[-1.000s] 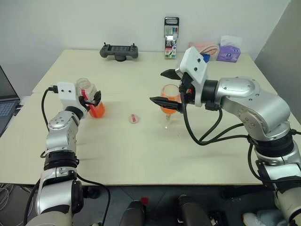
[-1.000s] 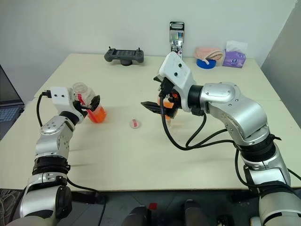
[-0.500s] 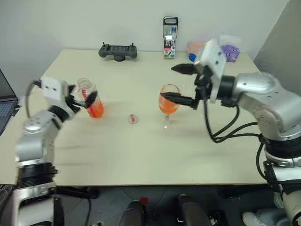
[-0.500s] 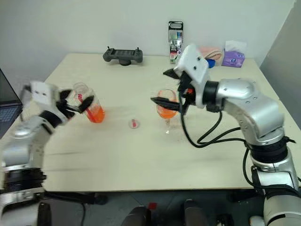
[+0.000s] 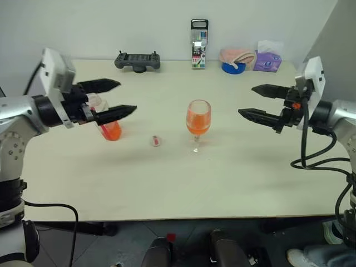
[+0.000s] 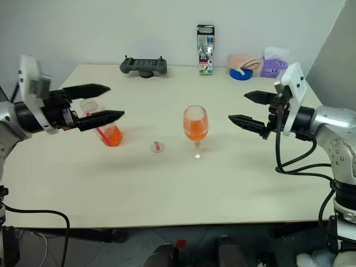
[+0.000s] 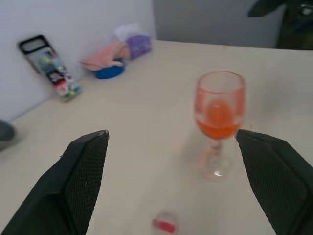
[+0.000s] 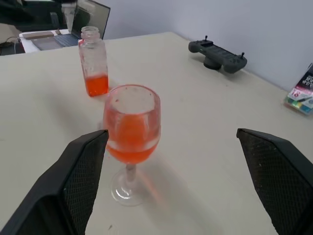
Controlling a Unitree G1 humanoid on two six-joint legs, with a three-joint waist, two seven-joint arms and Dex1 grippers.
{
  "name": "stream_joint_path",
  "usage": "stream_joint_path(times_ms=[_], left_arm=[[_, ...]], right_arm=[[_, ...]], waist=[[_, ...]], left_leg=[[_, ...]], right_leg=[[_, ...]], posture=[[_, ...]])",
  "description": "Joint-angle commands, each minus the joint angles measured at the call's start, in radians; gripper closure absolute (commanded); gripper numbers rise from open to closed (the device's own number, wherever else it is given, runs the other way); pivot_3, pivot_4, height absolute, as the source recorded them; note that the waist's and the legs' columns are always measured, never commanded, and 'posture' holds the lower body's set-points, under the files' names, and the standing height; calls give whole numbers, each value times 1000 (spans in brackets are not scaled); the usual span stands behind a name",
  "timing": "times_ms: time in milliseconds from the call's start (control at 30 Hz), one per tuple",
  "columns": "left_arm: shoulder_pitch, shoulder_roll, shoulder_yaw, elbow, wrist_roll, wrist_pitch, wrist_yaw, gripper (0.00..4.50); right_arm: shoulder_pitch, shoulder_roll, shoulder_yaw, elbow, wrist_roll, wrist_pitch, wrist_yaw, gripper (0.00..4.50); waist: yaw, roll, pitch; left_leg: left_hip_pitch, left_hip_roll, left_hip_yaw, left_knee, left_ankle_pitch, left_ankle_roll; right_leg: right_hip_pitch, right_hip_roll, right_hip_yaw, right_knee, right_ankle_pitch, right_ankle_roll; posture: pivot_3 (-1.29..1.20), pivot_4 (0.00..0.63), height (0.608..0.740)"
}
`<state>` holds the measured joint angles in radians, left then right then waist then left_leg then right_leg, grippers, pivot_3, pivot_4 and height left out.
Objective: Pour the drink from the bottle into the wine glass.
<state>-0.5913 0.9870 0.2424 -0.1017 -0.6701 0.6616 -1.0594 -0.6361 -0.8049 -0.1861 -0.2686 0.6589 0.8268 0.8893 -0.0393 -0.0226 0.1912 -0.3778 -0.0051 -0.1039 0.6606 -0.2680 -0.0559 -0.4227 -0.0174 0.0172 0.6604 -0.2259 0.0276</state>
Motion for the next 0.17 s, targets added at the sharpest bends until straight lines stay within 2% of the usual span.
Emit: stream_joint_path(times_ms=[33, 167], left_arm=[[-29, 35, 10, 16, -39, 20, -83, 48], [-35, 35, 1, 16, -18, 10, -101, 48]], right_arm=[[43, -28, -44, -40, 53, -6, 52, 0], [46, -23, -26, -20, 40, -31, 46, 0]], waist=[[-3, 0, 0], [-5, 1, 0]], left_leg=[[0, 0, 0, 0, 0, 0], [1, 0, 0, 0, 0, 0]], right_leg=[[0, 0, 0, 1, 0, 0], [0, 1, 1, 1, 0, 0]], posture=[[0, 150, 740], [0, 150, 740]])
